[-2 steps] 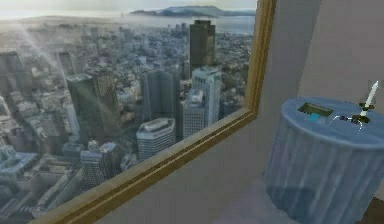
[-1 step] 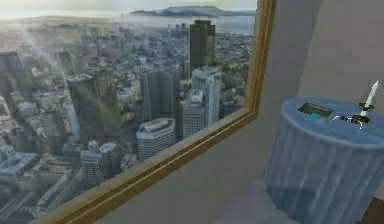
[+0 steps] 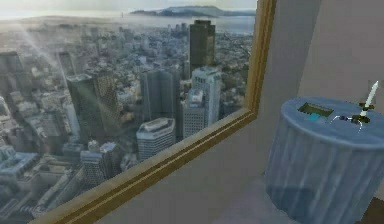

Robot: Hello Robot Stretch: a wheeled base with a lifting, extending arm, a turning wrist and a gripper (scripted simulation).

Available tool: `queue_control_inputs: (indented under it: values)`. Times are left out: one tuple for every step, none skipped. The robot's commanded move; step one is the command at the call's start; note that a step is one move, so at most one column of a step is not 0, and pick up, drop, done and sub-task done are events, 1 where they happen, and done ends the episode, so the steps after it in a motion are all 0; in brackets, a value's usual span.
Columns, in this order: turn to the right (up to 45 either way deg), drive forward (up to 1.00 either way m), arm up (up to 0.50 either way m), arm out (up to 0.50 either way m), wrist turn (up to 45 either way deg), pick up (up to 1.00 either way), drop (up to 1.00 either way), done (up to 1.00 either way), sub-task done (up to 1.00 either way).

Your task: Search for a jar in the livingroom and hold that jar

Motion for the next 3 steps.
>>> queue_control_inputs:
  values:
    - [0.0, 0.00, 0.00, 0.00, 39.0, 0.00, 0.00, 0.00, 0.00]
    - [0.0, 0.00, -0.30, 0.00, 0.0, 0.00, 0.00, 0.00, 0.00]
    - [0.0, 0.00, 0.00, 0.00, 0.0, 1.00, 0.00, 0.00, 0.00]
